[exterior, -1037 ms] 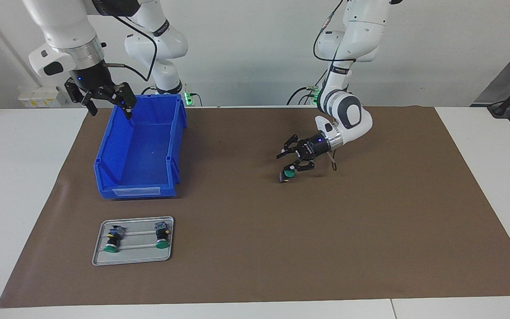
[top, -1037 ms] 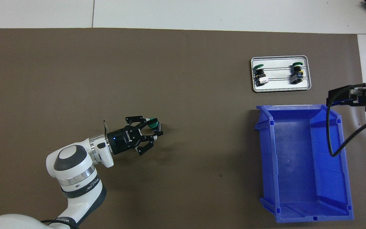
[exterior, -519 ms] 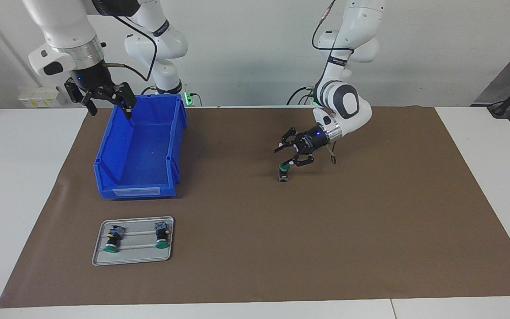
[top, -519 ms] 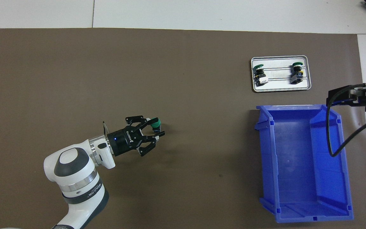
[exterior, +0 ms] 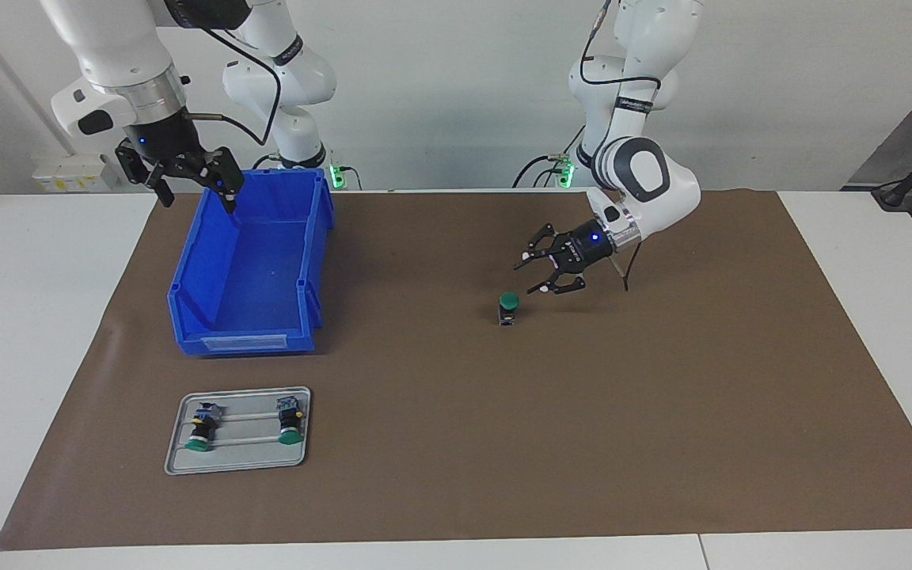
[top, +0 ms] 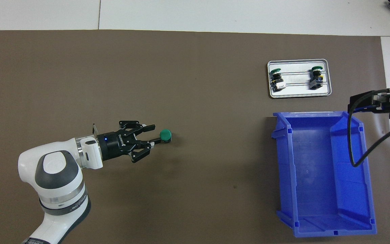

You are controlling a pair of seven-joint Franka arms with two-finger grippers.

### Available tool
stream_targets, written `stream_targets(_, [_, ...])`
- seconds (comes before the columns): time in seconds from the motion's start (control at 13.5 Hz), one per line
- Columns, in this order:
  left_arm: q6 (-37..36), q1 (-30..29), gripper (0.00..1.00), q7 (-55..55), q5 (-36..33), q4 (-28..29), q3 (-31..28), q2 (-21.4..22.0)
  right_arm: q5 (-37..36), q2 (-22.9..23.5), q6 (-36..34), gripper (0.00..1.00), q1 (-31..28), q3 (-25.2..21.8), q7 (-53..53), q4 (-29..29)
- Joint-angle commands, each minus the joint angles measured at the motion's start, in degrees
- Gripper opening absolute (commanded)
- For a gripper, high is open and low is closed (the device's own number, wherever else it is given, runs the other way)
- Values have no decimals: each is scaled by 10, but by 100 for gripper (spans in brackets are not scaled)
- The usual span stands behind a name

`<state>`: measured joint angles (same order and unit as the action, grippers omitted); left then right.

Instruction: Place and press button with both arms

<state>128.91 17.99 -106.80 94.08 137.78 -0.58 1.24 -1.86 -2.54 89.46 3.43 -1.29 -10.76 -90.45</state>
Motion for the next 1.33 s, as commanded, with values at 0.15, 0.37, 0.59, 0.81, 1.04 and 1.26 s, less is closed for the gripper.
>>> stream_targets(0.15, [5, -23, 53, 190, -159, -30, 3, 30, 13, -1, -10, 100, -4, 1, 9, 5])
stream_targets(0.37, [5, -23, 51, 338, -280, -60, 4, 34, 13, -1, -10, 100, -4, 1, 10, 5])
stream_targets(0.59, [5, -15, 42, 487, -397, -92, 8, 39, 13, -1, -10, 100, -4, 1, 10, 5])
stream_targets(0.81, [-6, -2, 2, 662, -557, -138, 22, 32, 13, -1, -10, 100, -4, 1, 9, 5])
stream_targets(1.04, [-6, 34, 0, 789, -642, -153, 21, 25, 13, -1, -10, 100, -4, 1, 9, 5])
stream_targets(1.26, [6, 84, 0, 963, -799, -181, 23, 2, 13, -1, -10, 100, -4, 1, 9, 5])
